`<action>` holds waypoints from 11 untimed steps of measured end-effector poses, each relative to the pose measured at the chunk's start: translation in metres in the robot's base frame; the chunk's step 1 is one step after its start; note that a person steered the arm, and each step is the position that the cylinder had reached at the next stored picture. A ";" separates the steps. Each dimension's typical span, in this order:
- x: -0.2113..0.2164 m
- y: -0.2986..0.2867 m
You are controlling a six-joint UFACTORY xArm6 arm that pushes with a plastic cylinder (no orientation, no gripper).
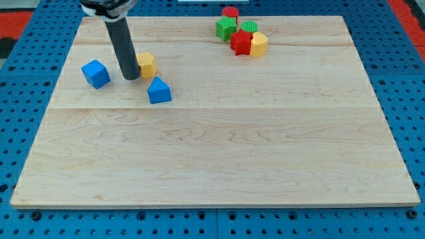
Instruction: Push yellow hexagon to the group of blocks
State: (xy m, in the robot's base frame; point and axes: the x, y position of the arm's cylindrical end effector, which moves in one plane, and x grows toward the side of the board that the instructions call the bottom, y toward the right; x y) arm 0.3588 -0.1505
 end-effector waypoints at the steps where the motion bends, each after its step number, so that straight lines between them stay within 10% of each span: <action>1: -0.019 0.006; 11: -0.093 0.136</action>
